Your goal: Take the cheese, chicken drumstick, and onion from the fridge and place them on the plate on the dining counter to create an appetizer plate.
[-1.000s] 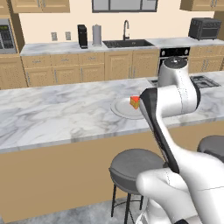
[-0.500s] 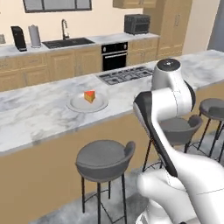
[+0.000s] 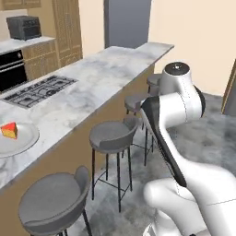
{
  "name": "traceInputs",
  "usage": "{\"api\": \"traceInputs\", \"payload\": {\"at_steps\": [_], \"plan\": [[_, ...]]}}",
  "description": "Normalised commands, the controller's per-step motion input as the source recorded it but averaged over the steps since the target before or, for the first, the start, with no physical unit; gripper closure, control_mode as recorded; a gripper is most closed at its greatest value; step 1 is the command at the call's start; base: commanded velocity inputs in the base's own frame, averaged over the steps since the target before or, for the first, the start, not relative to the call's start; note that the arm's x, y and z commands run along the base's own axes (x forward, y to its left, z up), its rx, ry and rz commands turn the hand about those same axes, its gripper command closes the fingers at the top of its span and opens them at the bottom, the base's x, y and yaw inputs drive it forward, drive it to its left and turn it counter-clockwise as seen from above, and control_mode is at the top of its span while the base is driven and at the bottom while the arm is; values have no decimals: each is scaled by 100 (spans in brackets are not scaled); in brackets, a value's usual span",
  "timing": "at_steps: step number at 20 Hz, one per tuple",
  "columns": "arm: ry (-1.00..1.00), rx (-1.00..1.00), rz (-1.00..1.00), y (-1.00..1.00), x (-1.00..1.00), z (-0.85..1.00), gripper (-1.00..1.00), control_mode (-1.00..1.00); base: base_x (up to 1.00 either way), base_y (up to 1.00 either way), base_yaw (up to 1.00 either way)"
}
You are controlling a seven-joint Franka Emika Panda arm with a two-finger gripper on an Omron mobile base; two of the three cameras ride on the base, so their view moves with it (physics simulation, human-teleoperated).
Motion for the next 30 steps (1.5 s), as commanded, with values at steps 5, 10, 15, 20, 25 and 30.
{"api": "traceInputs", "payload": {"at_steps": [5, 10, 15, 20, 25, 30], "plan": [[0, 0, 0, 0, 0, 0, -100, 100, 0, -34, -77], [0, 0, 0, 0, 0, 0, -100, 100, 2, -61, -72], [0, 0, 0, 0, 0, 0, -100, 100, 53, -57, -60], [0, 0, 0, 0, 0, 0, -100, 100, 100, -18, -25], [0, 0, 0, 0, 0, 0, -100, 100, 100, -14, -3], [0, 0, 0, 0, 0, 0, -100, 100, 100, -39, 0]]}}
